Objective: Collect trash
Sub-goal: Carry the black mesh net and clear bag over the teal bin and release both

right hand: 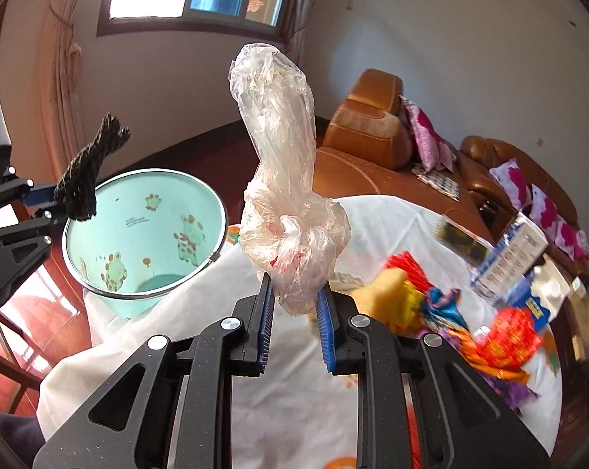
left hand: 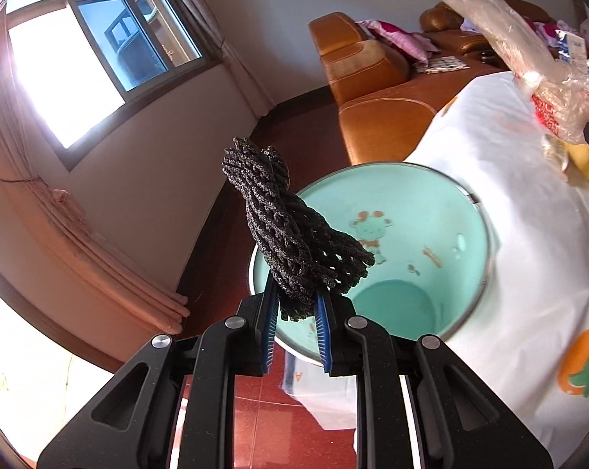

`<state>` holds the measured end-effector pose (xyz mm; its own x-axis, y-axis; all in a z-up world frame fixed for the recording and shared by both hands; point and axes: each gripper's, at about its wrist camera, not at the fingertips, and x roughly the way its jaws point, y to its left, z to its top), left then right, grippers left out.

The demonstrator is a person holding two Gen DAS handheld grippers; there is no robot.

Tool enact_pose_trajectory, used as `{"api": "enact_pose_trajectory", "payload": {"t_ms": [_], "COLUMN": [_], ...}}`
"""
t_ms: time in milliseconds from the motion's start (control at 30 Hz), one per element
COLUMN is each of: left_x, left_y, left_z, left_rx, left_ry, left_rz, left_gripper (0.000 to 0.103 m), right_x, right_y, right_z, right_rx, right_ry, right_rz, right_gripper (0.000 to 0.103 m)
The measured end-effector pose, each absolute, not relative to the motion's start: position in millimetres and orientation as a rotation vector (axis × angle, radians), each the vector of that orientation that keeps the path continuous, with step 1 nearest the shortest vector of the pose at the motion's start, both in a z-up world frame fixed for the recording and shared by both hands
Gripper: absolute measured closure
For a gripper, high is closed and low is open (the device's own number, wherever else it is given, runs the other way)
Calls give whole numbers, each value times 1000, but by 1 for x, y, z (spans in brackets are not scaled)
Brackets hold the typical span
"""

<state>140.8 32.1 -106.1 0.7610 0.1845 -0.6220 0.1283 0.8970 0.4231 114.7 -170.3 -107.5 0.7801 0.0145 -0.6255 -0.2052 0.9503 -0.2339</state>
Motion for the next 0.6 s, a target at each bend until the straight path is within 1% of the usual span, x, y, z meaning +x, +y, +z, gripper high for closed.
{"api": "enact_pose_trajectory", "payload": {"t_ms": [600], "left_x": [155], "left_y": [41], "left_z": [-121], "left_rx": [513], "left_ry": [737], "left_rz": [80], "left_gripper": [85], "right_x": [162], "right_y": [-116], "right_z": [-135], "right_rx": [-423], "right_ry": [731], "right_rz": [210], "right_gripper": [82]}}
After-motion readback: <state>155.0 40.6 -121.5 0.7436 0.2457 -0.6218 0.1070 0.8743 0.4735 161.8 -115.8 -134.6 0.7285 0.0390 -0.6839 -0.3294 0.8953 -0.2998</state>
